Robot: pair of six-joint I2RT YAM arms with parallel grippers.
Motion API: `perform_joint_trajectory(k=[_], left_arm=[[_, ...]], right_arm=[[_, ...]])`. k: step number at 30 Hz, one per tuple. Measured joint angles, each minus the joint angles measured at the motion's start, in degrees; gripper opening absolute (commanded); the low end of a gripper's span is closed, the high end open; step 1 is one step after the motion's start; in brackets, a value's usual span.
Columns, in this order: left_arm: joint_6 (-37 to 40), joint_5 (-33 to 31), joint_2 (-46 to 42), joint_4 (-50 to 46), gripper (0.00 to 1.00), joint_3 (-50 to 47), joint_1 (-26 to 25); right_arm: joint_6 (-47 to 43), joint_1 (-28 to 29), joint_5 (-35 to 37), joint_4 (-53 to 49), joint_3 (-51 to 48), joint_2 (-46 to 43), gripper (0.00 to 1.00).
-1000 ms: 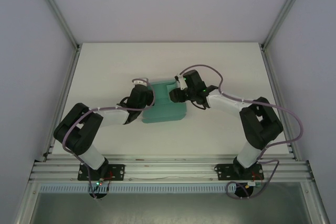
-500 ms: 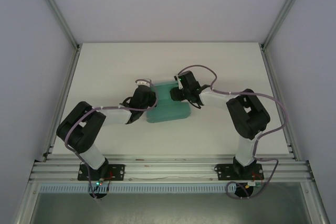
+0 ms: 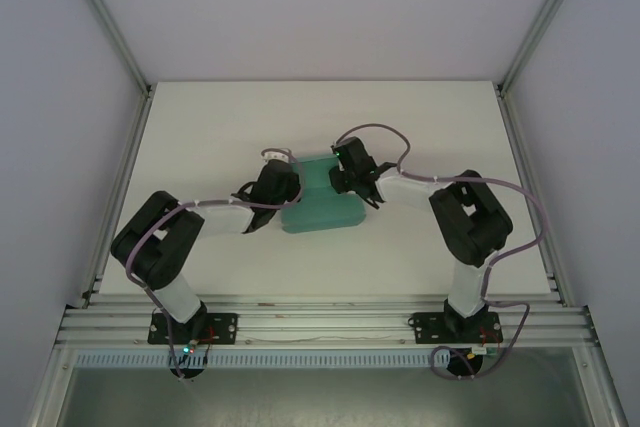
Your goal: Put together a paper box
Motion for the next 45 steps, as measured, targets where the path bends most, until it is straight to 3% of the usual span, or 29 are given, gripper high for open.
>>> perform_joint_trajectory(k=[4,9,15,22,31,36,39,44,45], left_arm=[[-0.07,-0.20,0.28,-0.57,0.00,0.96,-0.68],[-0.31,-1.64,0.33,-1.33,0.00,1.14,-0.68],[-0.52,-1.20,0.33,-0.07,0.00,1.51,-1.05],[-0.57,-0.39,0.33,-0.46,0.00,1.95,-1.66],[-3.23,-3.17,1.42,-2.82,0.00,4.83,-2.58],[-3.98,-3.15,2.10,-2.95,0.00,5.18,-2.60],[-4.17,-3.21,2.12,-3.10,0.00,5.27,-2.58],[-4.20,-3.28,2.12,-4.35,0.00,5.25,-2.54],[-4.22,-3.21,2.10,-4.31,0.00,5.25,-2.54]], right_arm=[[1.16,0.09,2.45,-1.57,0.39,-0.04,0.38],[1.92,-0.15,3.96,-3.65,-0.09,-1.53,0.38],[1.53,-0.26,3.72,-4.33,-2.34,-6.05,0.20],[2.71,-0.20,6.67,-5.07,-0.76,-3.67,0.00],[10.93,2.25,19.69,-7.98,6.16,2.84,0.00],[11.47,2.89,22.03,-6.99,5.73,3.28,0.00],[9.51,2.86,21.24,-2.38,2.97,2.69,0.09],[4.72,1.55,14.62,6.32,-6.69,-4.24,0.34],[3.96,0.98,13.22,7.06,-8.02,-5.86,0.34]])
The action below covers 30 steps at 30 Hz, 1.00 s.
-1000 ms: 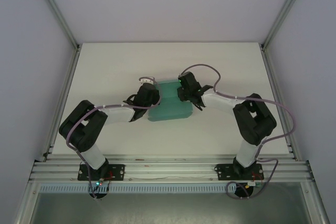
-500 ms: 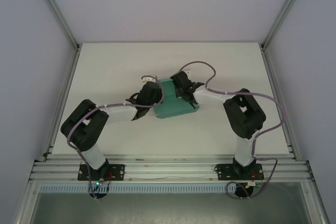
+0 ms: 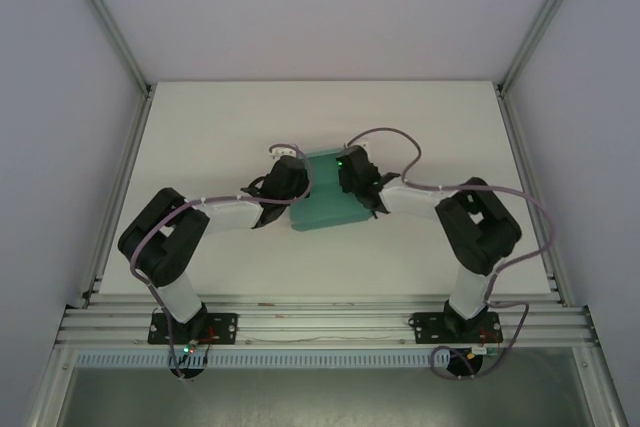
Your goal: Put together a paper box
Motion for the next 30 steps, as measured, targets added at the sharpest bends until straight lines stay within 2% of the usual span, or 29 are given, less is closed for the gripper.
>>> perform_joint_trajectory(k=[2,5,12,17,19,24,28,30], left_arm=[[-0.22,0.13,0.00,0.48,0.00,0.00,-0.02],[-0.17,-0.02,0.00,0.13,0.00,0.00,0.11],[-0.17,-0.44,0.00,-0.07,0.00,-0.07,0.13],[-0.15,-0.39,0.00,-0.11,0.00,-0.07,0.13],[-0.11,-0.37,0.00,-0.17,0.00,-0.07,0.13],[0.28,-0.09,0.00,-0.24,0.00,-0.11,0.13],[0.28,0.20,0.00,-0.24,0.00,-0.15,0.13],[0.28,0.26,-0.02,-0.17,0.00,-0.15,0.13]], right_arm=[[-1.42,-0.85,-2.82,0.76,-1.42,-2.43,0.44],[-3.76,-1.38,-6.51,1.09,-1.99,-4.96,0.50],[-5.22,-1.44,-9.55,1.46,-3.80,-8.76,0.50],[-5.49,-1.44,-9.53,-0.66,-3.08,-8.09,0.40],[-5.25,-1.44,-9.51,-1.16,-2.03,-6.51,0.29],[-4.11,-1.46,-9.25,-1.16,-0.87,-3.02,0.29],[-3.50,-1.55,-7.80,-1.99,1.81,0.09,0.03],[-3.06,-1.66,-6.38,-2.25,2.45,0.81,0.00]])
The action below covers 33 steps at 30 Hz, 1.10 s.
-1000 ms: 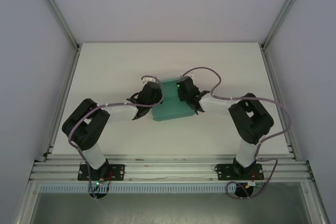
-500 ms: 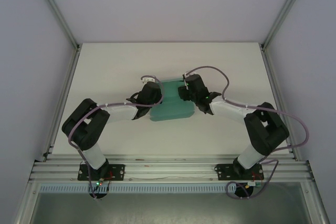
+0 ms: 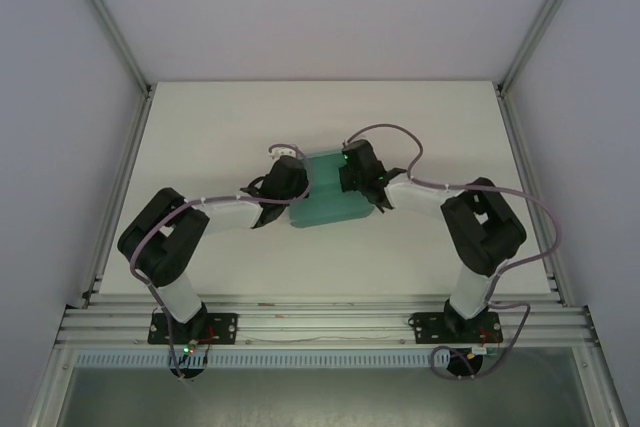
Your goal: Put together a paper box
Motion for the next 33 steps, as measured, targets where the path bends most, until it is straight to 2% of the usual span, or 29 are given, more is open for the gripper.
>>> perform_joint_trajectory(k=[7,14,17,20,21,23,24,26,28,30,31,33], left_arm=[[-0.31,0.42,-0.02,0.48,0.00,0.02,-0.24],[-1.18,0.46,-0.52,1.53,0.00,0.07,-1.29],[-1.60,0.46,-0.52,1.53,0.00,0.15,-1.29],[-1.57,0.70,-0.52,1.62,0.00,0.28,-1.27],[-1.55,0.68,-0.52,1.49,0.00,0.28,-1.27],[-1.46,0.70,-0.52,0.74,0.00,0.26,-1.27],[-1.44,0.66,-0.52,0.35,0.00,0.26,-1.25],[-0.94,0.68,-0.52,-0.13,0.00,0.28,-1.09],[-0.50,0.59,-0.52,-0.28,0.00,0.28,-0.83],[-0.33,0.68,-0.52,-0.28,0.00,0.46,-0.50],[0.04,0.61,-0.52,-0.31,0.00,0.63,-0.42],[0.94,0.59,-0.52,-1.11,0.00,0.87,-0.15]], right_arm=[[2.71,1.44,7.91,-3.85,2.86,1.40,0.00],[8.44,3.28,19.21,-15.47,13.00,7.52,0.01],[10.38,3.78,21.24,-18.27,15.30,8.92,0.01],[9.44,3.78,20.46,-15.04,12.94,7.85,0.04],[8.94,3.76,19.50,-13.09,11.30,7.10,0.07],[7.45,3.45,15.91,-7.91,6.71,4.81,0.22],[6.60,3.06,14.21,-5.81,4.79,3.67,0.23],[5.07,1.57,9.75,-1.70,1.11,1.36,0.35],[3.39,0.00,5.05,1.68,-2.10,-1.53,0.40],[1.92,-0.96,0.39,3.72,-4.52,-4.50,0.49],[1.38,-1.25,-2.29,4.59,-5.79,-6.71,0.61],[0.26,-1.49,-6.21,5.40,-7.30,-10.62,0.98]])
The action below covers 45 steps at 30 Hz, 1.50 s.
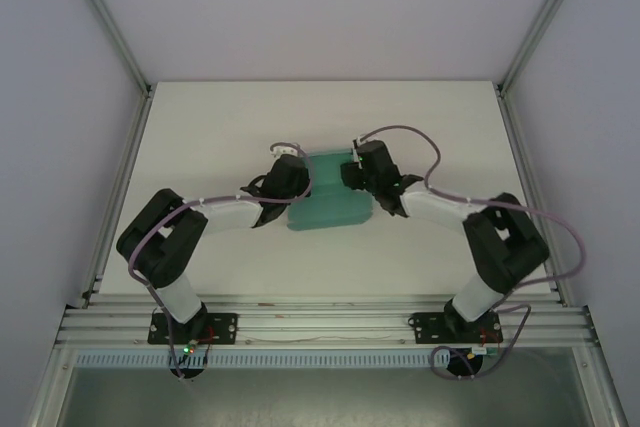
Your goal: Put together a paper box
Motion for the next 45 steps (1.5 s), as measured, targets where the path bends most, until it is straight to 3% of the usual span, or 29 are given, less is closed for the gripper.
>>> perform_joint_trajectory(k=[4,9,18,26,33,45], left_arm=[[2.64,0.04,0.00,-2.16,0.00,0.48,0.17],[9.51,2.64,-0.13,-5.66,0.00,3.41,0.46],[41.07,15.96,-0.66,-29.59,0.00,20.96,1.07],[61.61,21.49,5.62,-55.17,0.00,35.21,-2.71],[66.12,14.53,18.82,-63.32,0.00,39.69,-7.85],[67.73,-3.13,28.74,-60.00,0.00,46.01,-11.15]], right_arm=[[-0.83,-0.02,-5.70,2.23,-2.69,-9.75,1.00],[0.22,-0.02,-3.56,2.60,-7.23,-21.14,1.00],[5.88,-1.38,7.54,-11.45,-9.09,-38.60,1.00],[9.07,-3.78,8.94,-22.40,-10.78,-43.08,1.00],[9.60,-5.44,8.07,-26.23,-12.09,-42.45,1.00],[9.57,-6.19,7.89,-26.29,-12.39,-42.47,1.00]])
